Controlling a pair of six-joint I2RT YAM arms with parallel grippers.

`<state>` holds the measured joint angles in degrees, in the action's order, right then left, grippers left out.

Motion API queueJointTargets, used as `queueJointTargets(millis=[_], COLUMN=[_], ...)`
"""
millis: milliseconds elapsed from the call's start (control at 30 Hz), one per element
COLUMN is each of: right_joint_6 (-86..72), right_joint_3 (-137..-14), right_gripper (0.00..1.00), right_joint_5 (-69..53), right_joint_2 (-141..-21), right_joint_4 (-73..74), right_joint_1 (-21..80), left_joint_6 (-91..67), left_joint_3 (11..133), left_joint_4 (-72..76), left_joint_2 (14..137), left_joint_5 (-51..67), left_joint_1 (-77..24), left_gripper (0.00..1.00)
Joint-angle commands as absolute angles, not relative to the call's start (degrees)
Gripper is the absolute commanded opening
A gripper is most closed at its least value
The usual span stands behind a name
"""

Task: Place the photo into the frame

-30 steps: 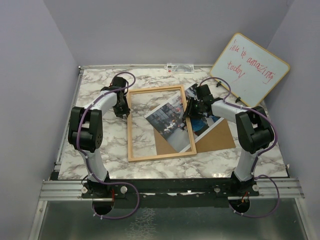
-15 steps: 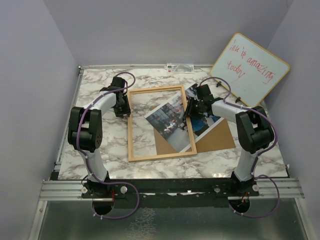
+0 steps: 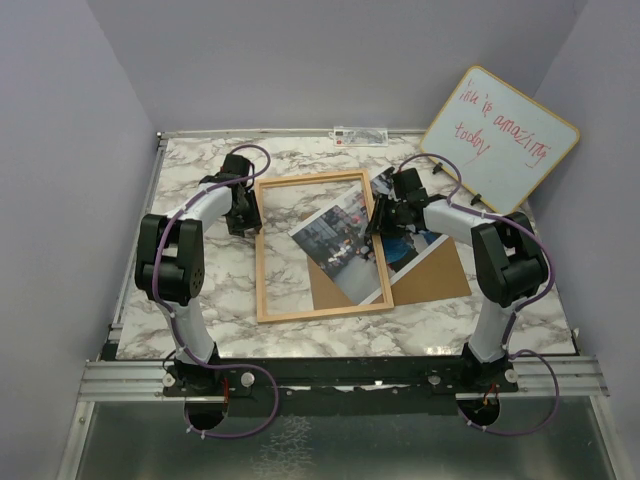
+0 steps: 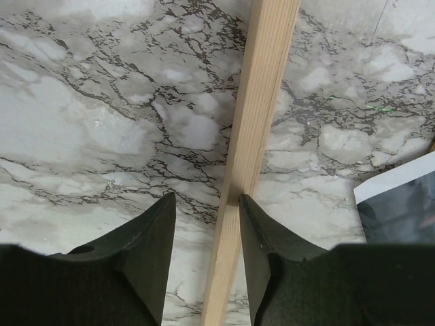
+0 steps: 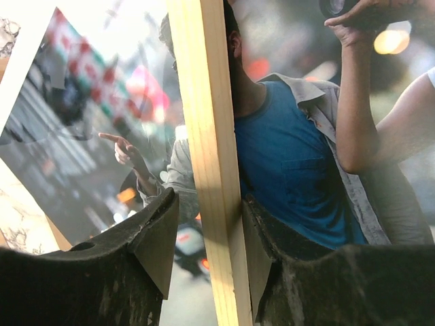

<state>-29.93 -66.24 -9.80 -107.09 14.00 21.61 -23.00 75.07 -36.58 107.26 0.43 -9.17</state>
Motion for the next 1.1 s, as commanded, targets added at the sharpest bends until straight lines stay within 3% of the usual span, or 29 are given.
queueJointTargets(millis=[0,467,767,1067], right_joint_6=[-29.7,-34.9,-40.9,-43.4], right_joint_3=[-67.4,-61.6,-55.7,-56.9], right_gripper=[0.48,0.56,0.57,0.62], right_joint_5=[-14.1,-37.6,-57.1,-57.5], right_joint_2=[-107.9,-106.6,-104.1,-105.1], right_joint_4=[14.7,0.7,-20.3,-19.3], right_joint_1=[21.7,18.2,16.9,16.9], left_joint_6=[-22.9,-22.9,-22.9,-23.5], left_joint_3=[71.8,71.2,71.1,71.0], left_joint_4=[-35.8,-35.6,-35.5,-35.4], left_joint_2=[109.8,111.2,112.0,112.7], left_joint_5=[-1.4,-0.1,-0.1,0.0], left_joint_1=[-10.0,-10.3,-10.5,-10.5], left_gripper=[0.45,0.47,0.47,0.45])
